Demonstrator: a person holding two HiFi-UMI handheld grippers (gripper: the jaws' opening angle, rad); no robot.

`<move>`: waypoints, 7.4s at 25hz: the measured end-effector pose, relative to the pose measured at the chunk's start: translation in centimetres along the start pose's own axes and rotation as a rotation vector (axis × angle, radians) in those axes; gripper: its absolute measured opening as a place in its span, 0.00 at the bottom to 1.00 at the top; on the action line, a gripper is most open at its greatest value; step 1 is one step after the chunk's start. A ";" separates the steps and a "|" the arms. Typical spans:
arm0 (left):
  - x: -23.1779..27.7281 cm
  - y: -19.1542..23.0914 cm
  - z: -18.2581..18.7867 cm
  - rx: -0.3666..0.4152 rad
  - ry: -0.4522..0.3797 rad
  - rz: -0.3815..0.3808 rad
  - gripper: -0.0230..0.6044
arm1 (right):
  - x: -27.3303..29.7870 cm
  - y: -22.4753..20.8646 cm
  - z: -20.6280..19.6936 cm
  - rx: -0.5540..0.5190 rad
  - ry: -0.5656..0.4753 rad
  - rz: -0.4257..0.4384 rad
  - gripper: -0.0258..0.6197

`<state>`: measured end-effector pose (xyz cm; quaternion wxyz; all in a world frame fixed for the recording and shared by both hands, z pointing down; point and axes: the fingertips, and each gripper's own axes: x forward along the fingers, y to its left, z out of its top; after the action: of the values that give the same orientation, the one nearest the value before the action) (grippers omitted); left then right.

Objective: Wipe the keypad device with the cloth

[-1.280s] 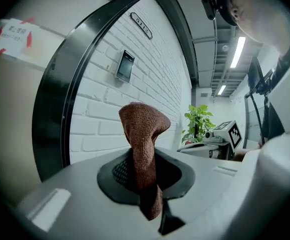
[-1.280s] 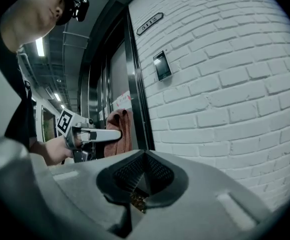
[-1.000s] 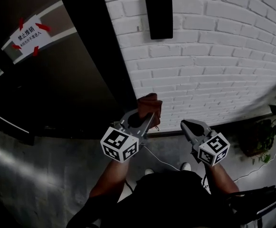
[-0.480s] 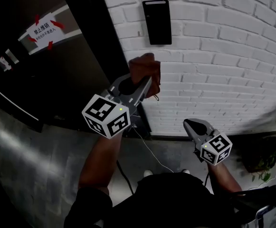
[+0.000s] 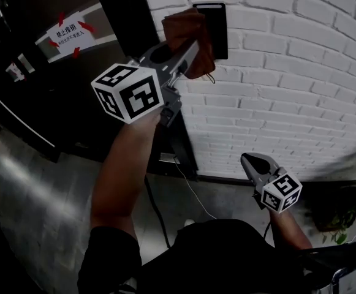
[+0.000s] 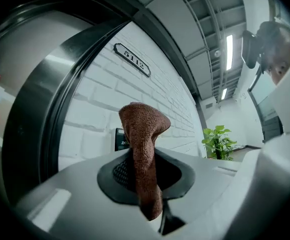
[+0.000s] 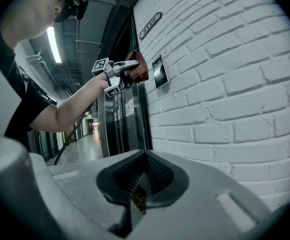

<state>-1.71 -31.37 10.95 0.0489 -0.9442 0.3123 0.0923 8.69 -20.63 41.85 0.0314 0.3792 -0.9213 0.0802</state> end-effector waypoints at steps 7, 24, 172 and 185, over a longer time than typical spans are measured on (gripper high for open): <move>4.0 0.7 2.5 0.026 -0.042 -0.008 0.14 | 0.2 0.5 0.8 -0.014 -0.012 -0.002 0.03; 7.7 2.5 1.9 0.042 0.024 -0.055 0.14 | 0.4 -1.5 -0.7 0.046 -0.029 -0.079 0.03; 0.6 0.5 -20.4 -0.232 0.364 -0.146 0.13 | 2.5 3.4 -2.4 0.039 0.037 -0.137 0.03; -12.1 -5.9 -27.0 -0.282 0.333 -0.231 0.13 | 2.9 9.2 -4.3 0.052 0.051 -0.196 0.03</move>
<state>-3.86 -23.63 40.03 -0.1253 -0.9734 0.1899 -0.0280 0.14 -15.53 45.32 0.0524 0.4659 -0.8764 0.1102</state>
